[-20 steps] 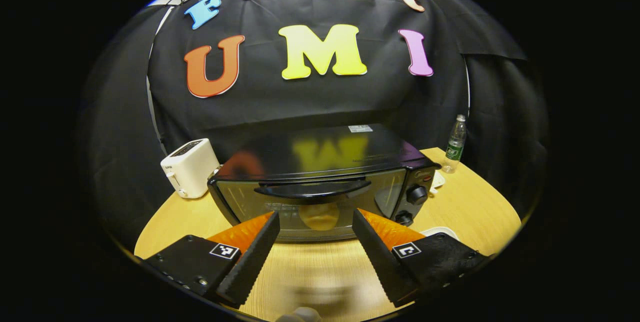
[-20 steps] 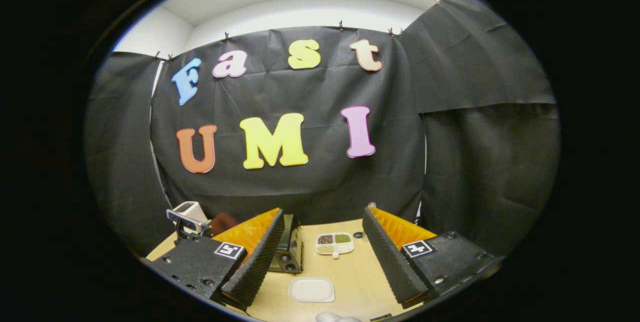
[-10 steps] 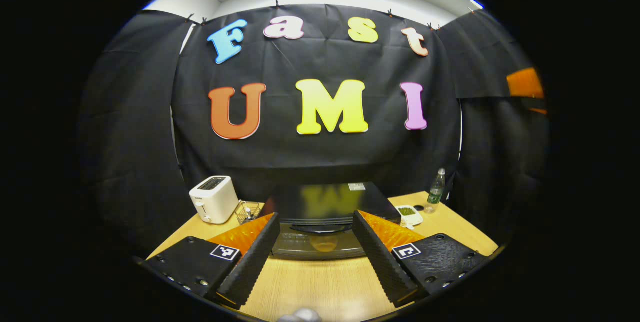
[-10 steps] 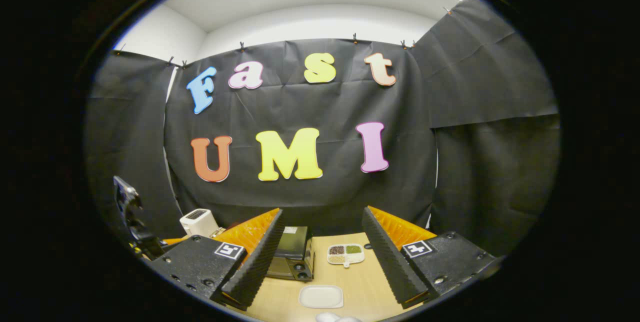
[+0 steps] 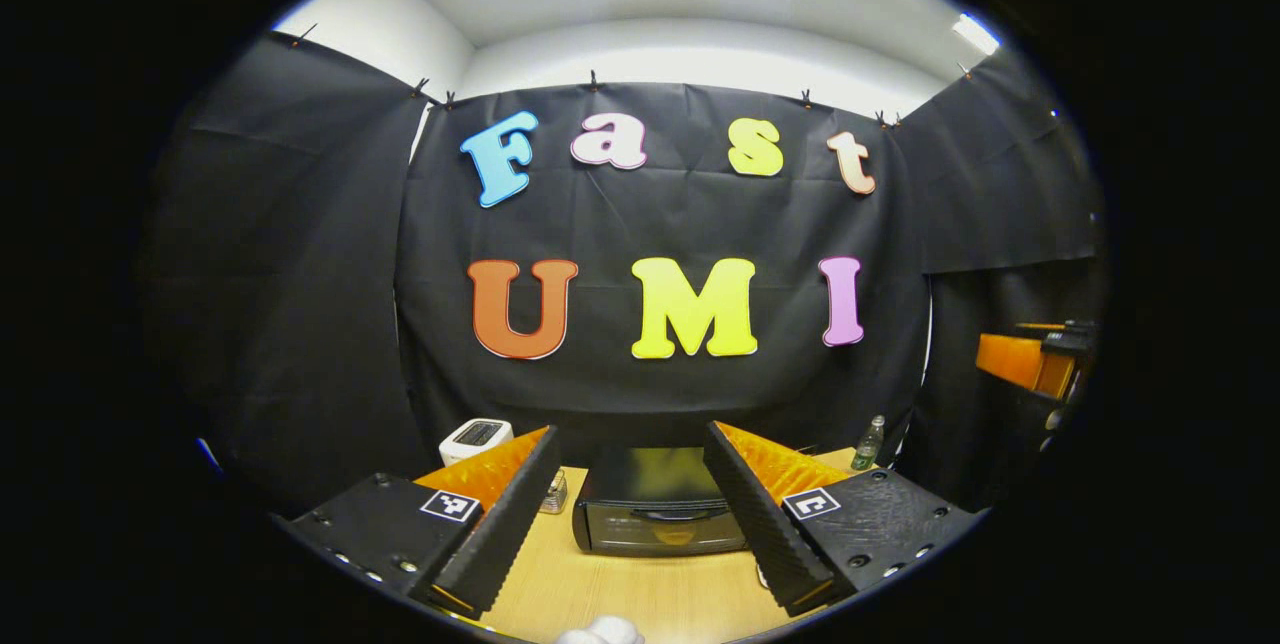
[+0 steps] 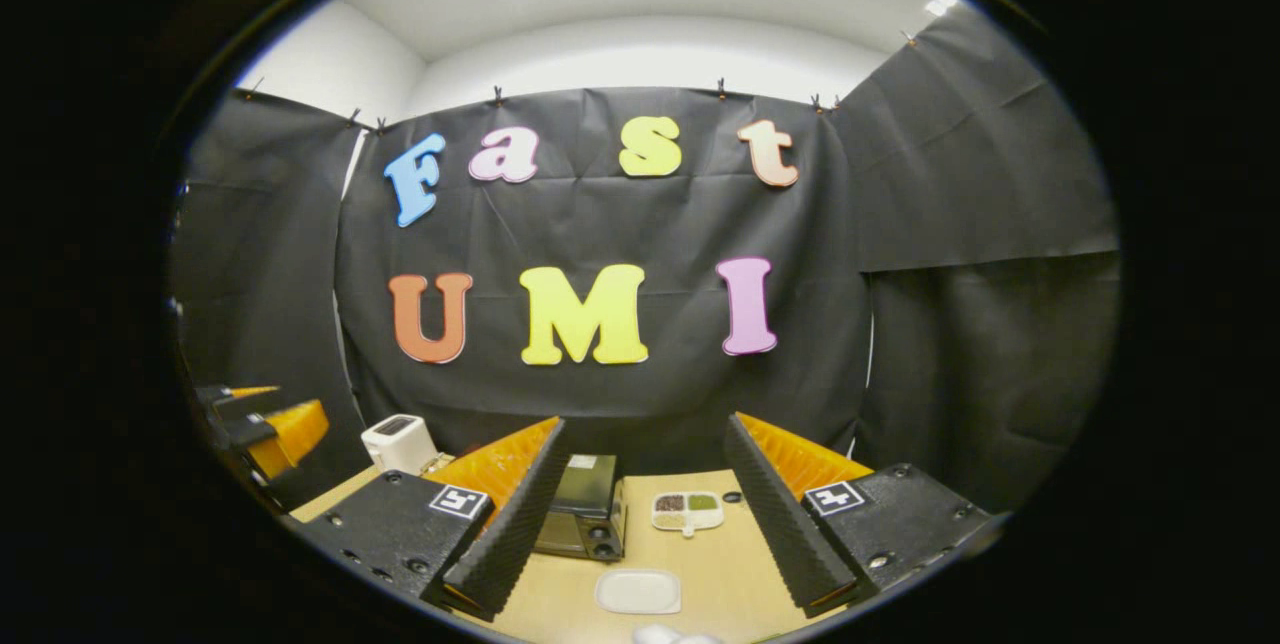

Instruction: Open the electric oven with the left hand, put the food in, and close the electric oven.

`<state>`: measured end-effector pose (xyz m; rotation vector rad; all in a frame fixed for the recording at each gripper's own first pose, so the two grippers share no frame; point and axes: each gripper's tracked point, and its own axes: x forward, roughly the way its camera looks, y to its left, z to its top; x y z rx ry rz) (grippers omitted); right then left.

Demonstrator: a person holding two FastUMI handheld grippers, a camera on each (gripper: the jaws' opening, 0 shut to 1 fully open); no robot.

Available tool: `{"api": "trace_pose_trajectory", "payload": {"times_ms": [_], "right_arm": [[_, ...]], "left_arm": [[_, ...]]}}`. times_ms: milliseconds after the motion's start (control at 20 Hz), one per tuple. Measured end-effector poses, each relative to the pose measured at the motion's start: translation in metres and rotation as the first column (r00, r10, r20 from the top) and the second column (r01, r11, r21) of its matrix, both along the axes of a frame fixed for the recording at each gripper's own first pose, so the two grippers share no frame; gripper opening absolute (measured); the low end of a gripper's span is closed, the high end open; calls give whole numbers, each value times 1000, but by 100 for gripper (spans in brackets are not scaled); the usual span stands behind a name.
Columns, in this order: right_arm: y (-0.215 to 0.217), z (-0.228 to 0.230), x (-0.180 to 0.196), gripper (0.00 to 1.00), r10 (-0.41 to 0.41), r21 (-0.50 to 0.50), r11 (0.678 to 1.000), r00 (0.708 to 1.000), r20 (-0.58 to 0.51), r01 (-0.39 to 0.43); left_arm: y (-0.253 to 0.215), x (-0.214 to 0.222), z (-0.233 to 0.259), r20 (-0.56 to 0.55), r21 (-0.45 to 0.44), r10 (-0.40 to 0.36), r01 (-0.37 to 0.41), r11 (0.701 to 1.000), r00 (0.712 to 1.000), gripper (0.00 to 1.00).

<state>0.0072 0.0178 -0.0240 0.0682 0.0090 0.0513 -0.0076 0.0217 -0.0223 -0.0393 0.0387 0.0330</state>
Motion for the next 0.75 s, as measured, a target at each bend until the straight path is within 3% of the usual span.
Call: {"api": "trace_pose_trajectory", "payload": {"times_ms": [150,300,400,500,650,750], "right_arm": [[-4,-4,-8,100,-14,-4,1000,1000,-15,14],[-8,-6,-15,96,-24,-12,1000,999,-21,24],[-9,-3,-17,100,-27,-15,1000,999,-18,27],[-7,-3,-19,96,-24,-25,999,1000,-18,24],[-4,-1,-22,100,-19,-28,999,1000,-17,18],[-3,-3,-24,96,-15,-26,1000,1000,-19,14]], "left_arm": [[4,-11,19,27,21,1,-1,1000,1000,95],[-2,-19,26,32,20,-17,16,1000,999,95],[-1,-21,30,34,21,-20,20,1000,999,94],[-3,-23,29,29,10,-26,26,1000,999,94],[-3,-22,25,18,11,-29,29,1000,999,95],[-4,-22,24,14,14,-33,33,999,999,95]]}}
